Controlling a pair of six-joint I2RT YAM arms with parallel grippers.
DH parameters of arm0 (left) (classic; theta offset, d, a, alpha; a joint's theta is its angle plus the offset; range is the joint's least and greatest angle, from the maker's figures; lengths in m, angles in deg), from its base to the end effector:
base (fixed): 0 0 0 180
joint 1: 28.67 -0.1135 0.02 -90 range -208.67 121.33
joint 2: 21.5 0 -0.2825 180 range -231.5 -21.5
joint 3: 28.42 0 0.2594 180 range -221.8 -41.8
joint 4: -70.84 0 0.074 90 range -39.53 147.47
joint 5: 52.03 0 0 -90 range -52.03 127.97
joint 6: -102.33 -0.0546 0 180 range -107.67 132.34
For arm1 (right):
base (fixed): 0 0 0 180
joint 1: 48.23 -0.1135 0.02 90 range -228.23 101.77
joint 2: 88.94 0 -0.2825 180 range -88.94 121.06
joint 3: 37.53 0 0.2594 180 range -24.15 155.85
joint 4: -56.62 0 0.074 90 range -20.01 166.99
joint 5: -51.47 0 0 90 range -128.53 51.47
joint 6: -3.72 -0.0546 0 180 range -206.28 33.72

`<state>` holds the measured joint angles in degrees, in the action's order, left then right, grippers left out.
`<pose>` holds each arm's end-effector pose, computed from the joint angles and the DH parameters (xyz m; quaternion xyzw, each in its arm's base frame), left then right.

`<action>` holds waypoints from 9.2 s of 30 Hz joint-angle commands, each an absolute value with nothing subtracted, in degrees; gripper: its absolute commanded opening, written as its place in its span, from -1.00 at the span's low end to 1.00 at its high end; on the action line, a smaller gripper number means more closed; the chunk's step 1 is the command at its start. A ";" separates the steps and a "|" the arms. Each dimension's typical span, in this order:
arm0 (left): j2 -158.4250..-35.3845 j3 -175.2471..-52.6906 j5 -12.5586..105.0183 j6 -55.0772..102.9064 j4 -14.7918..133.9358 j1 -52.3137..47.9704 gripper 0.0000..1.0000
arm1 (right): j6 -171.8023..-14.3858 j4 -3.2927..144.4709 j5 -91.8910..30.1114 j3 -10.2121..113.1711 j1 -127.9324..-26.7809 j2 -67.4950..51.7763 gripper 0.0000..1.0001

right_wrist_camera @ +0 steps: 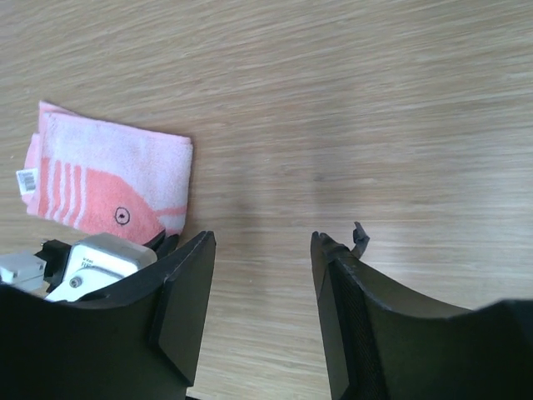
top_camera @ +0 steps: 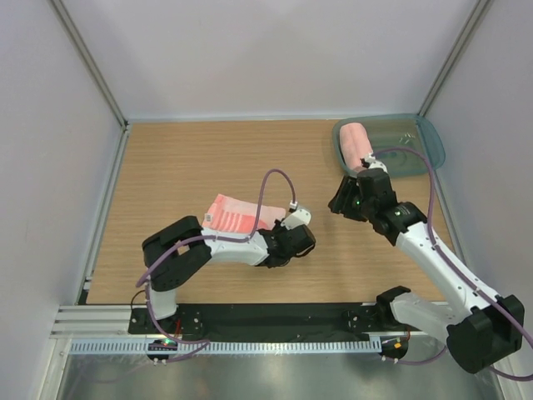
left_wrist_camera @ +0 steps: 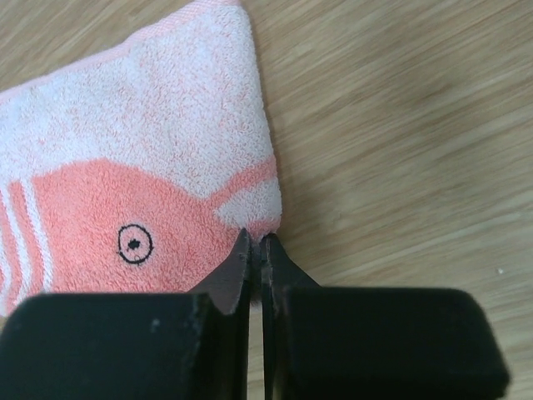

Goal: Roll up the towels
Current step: Roll the towel

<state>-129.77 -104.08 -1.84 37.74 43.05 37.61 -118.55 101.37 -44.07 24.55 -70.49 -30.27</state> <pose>0.1866 -0.3378 0.1412 0.2359 0.8822 0.0570 0.4035 0.2134 0.0816 0.2855 0.0992 0.9049 0.1494 0.3860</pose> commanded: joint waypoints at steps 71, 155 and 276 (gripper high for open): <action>-107.98 -90.40 23.46 59.60 49.56 35.40 -0.99 | -117.83 97.51 -40.64 39.66 -75.74 -3.50 -0.22; -90.68 -64.03 30.42 75.70 43.16 14.04 -0.52 | -124.43 47.84 -2.32 30.25 -85.23 30.24 -0.76; -104.28 -68.97 63.88 87.47 78.98 15.55 -0.99 | -119.67 86.45 -12.36 27.19 -71.70 -9.39 -0.18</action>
<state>-104.17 -71.78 54.33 78.44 67.42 18.11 -117.15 90.88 -19.31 30.06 -71.58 -6.16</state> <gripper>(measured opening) 0.136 0.403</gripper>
